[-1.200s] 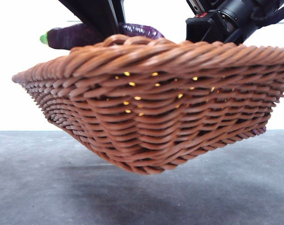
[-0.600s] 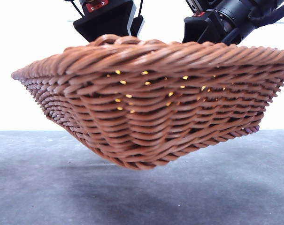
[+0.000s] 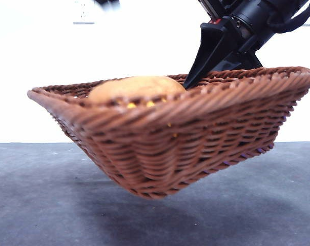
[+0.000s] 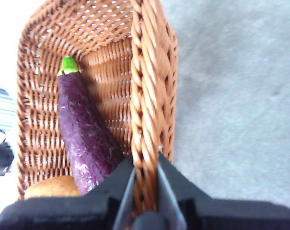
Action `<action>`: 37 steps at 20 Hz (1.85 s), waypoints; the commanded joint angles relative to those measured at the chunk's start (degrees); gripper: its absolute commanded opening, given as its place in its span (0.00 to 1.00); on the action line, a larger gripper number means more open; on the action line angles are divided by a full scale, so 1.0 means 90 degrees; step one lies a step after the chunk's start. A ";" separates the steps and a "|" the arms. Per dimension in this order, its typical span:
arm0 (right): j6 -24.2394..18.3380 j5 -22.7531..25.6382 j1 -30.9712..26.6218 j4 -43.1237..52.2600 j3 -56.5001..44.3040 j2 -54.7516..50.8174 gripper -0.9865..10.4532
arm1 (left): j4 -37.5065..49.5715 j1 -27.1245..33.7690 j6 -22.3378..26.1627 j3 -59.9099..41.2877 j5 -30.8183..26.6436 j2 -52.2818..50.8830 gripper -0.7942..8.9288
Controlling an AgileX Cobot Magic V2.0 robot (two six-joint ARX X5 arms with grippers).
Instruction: Help me put the vegetables on the table into the basket
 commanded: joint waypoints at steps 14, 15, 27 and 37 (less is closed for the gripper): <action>0.1367 0.0124 -0.1379 0.1229 0.0784 0.0002 0.08 | -0.2385 0.0804 -0.2229 0.0146 0.0027 -0.2033 0.07; 0.1251 0.0124 -0.1661 0.1066 0.0913 0.0002 0.08 | -0.2385 0.0804 -0.2259 0.0143 0.0024 -0.2055 0.07; -0.0323 -0.0024 -0.3711 -0.0221 0.1027 0.0818 0.08 | -0.2300 0.0804 -0.2256 0.0121 0.0029 -0.2076 0.07; -0.0566 0.0032 -0.3704 0.0306 0.1025 0.2560 0.08 | -0.2300 0.0804 -0.2361 0.0121 0.0024 -0.1982 0.07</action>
